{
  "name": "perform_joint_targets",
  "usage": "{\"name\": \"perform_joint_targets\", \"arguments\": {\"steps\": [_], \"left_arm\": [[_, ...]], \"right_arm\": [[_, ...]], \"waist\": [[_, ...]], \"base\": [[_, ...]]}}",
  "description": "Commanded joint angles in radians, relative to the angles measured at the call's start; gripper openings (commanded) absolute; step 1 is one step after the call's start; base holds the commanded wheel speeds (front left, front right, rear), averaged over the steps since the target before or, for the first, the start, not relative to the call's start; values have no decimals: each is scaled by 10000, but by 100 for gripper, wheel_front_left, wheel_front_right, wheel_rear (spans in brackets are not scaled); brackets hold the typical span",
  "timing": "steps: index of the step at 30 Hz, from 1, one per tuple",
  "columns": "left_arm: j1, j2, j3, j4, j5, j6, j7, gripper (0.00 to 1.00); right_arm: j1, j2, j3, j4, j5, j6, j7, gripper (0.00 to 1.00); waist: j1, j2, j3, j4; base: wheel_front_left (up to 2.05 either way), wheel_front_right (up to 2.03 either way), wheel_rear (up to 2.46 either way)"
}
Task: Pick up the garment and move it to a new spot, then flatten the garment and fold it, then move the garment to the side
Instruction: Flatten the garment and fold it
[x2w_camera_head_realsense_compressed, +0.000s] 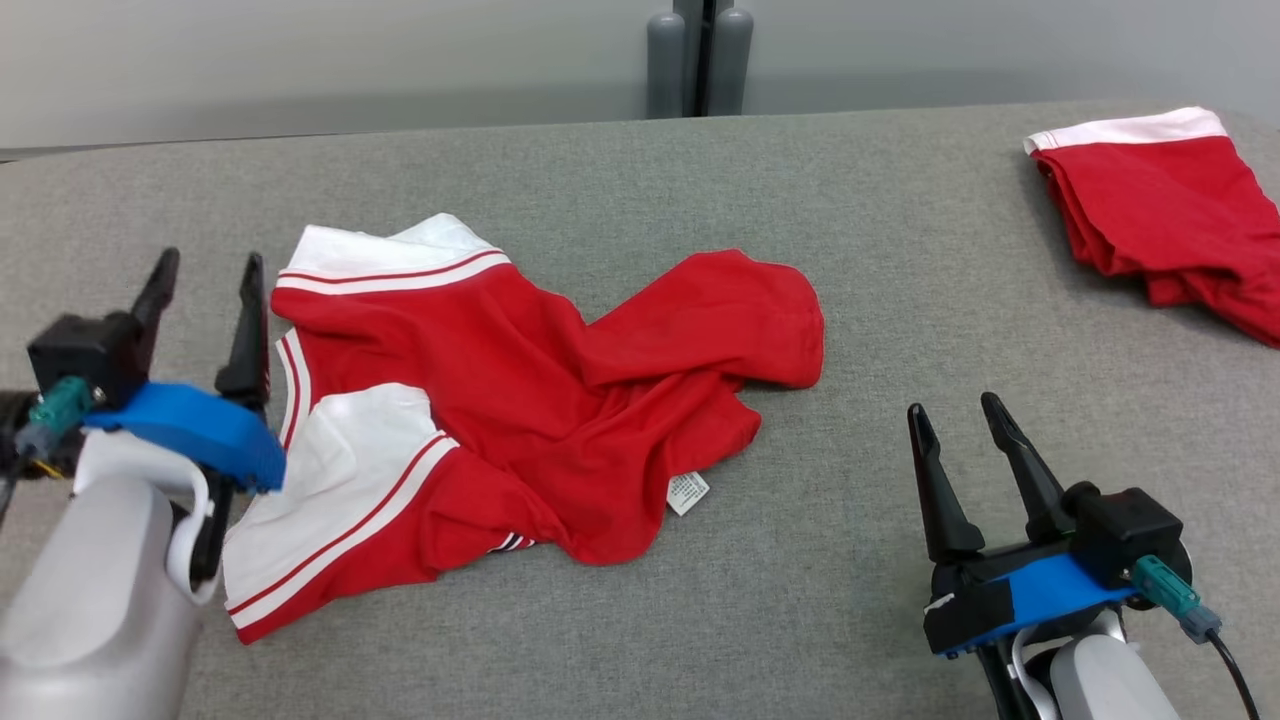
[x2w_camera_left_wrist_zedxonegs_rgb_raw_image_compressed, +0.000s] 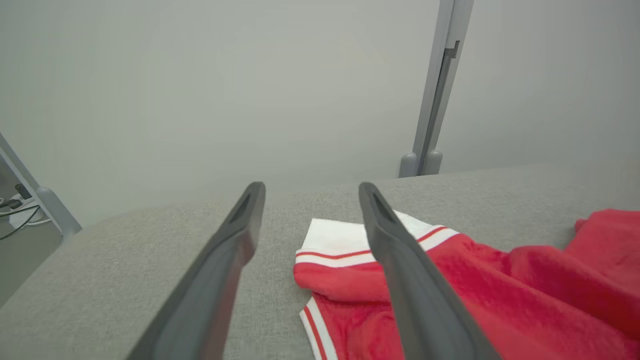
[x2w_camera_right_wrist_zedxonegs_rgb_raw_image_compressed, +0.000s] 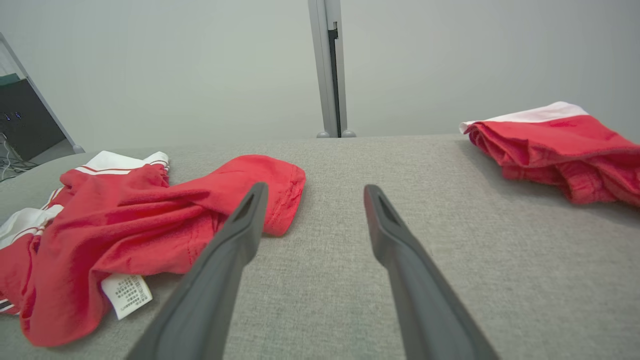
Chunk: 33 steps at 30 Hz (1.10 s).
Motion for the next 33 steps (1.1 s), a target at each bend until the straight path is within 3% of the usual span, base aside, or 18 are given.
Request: {"name": "perform_joint_targets", "arguments": {"steps": [1,13,26,27,28,29,33], "left_arm": [[289,-64,38,-143,71,49,-38,100],[2517,-342,-848,-1056,220,43,547,100],[2214,-126,-1279,-113,582,220,797,100],[2175,-131,-1258,-3,545,210,756,88],[2133,-189,-1224,93,488,220,722,22],[2078,-233,-1230,159,510,260,667,0],[1926,-372,-1194,426,406,304,502,0]], "right_arm": [[148,-19,12,15,27,4,-34,100],[224,-21,92,42,79,5,-34,100],[23,-21,153,121,93,4,-34,100],[21,-21,150,112,88,5,-34,100],[34,-19,149,109,82,5,-34,100],[57,-19,127,110,76,5,-34,100],[238,-19,53,144,60,4,-34,100]], "waist": [[1,-1,-15,33],[1,-1,-55,200],[1,-1,103,-137],[1,-1,106,-158],[1,-1,101,-172],[1,-1,87,-177],[1,-1,-45,-117]], "base": [[0,0,0],[0,0,0],[0,0,0],[0,0,0],[0,0,0],[0,0,0],[0,0,0]]}}
